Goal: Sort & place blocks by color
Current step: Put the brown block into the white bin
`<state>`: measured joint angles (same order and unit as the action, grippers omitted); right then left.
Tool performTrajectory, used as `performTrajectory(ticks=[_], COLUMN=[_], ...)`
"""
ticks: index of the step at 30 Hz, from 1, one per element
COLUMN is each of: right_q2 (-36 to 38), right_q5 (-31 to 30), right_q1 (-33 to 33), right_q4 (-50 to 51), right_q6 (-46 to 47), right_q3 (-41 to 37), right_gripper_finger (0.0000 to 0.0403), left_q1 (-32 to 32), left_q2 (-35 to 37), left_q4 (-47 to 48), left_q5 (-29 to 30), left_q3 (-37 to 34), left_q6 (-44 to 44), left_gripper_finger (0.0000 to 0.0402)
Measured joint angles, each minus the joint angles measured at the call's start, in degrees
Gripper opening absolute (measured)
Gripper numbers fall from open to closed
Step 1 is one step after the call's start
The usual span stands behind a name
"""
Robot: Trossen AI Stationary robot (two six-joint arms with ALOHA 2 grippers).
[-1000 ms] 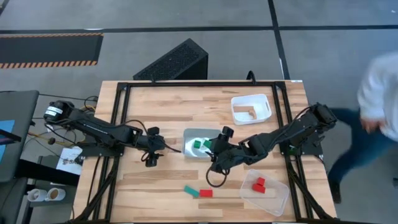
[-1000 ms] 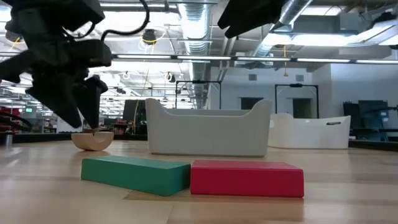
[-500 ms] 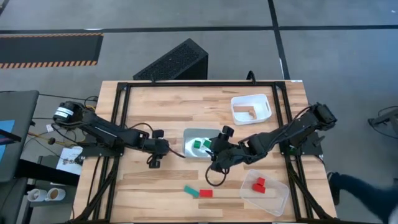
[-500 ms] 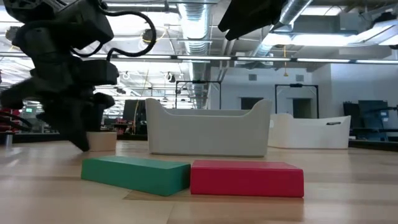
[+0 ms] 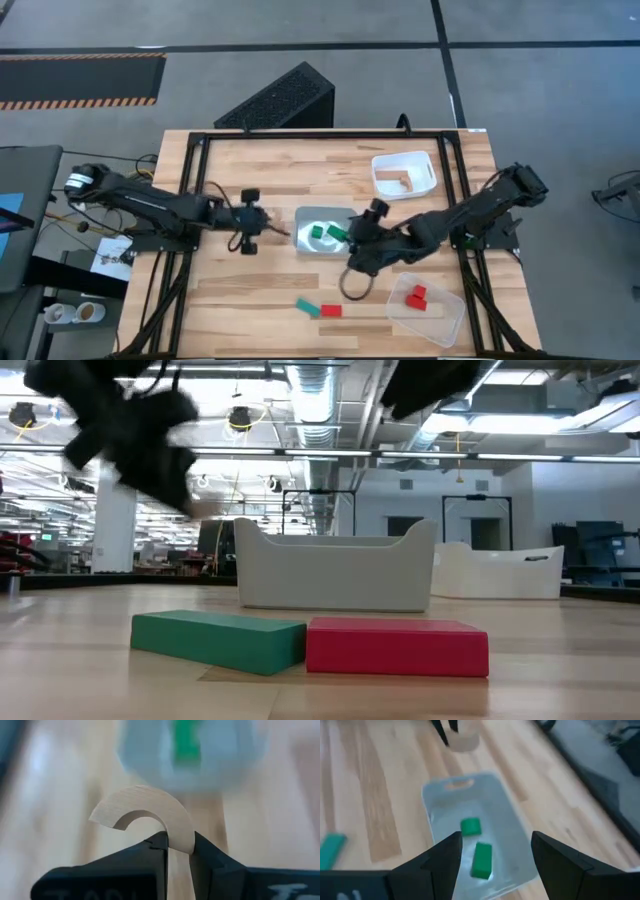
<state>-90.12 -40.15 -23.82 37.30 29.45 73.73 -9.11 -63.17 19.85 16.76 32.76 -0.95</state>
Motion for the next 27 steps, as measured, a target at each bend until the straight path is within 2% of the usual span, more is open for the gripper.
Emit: performTrajectory(ticks=[2,6,9,12,15,17,20,23,27], right_q2=[2.52,7.32,10.77,14.08,17.18,19.49,23.77,29.90,38.37], right_q5=[-4.12,-16.48,-23.82,-24.20,-20.69,-16.00,-9.65,1.89,21.93], right_q1=[-1.87,-6.38,-9.32,-9.72,-7.15,-4.52,0.63,7.08,17.82], right_q4=[2.69,10.48,14.47,13.46,10.46,8.02,-0.74,-15.88,-41.02], right_q6=[3.36,12.09,18.00,19.16,19.00,18.08,11.52,0.26,-12.37], right_q3=[0.14,0.03,-1.26,-4.70,-9.12,-12.41,-18.08,-25.37,-36.75], right_gripper_finger=[0.0260,0.0260,0.0260,0.0260,0.0260,0.0259,0.0252,0.0238,0.0217], left_q1=[2.66,10.74,16.75,20.50,21.52,21.32,21.06,21.06,21.06], left_q2=[3.06,3.86,-0.24,-6.60,-11.89,-14.86,-17.64,-18.77,-18.68], left_q4=[-5.04,-16.76,-24.75,-25.99,-25.49,-27.63,-28.74,-32.11,-34.14], left_q5=[-2.64,-14.02,-21.62,-26.97,-31.32,-33.47,-33.83,-32.87,-32.60], left_q3=[1.28,3.89,6.91,11.36,16.10,19.42,23.42,25.84,26.02], left_q6=[-5.23,-15.30,-17.57,-17.85,-19.02,-20.93,-23.91,-25.18,-26.87], left_gripper_finger=[0.0018,0.0018,0.0018,0.0018,0.0018,0.0018,0.0018,0.0018,0.0018])
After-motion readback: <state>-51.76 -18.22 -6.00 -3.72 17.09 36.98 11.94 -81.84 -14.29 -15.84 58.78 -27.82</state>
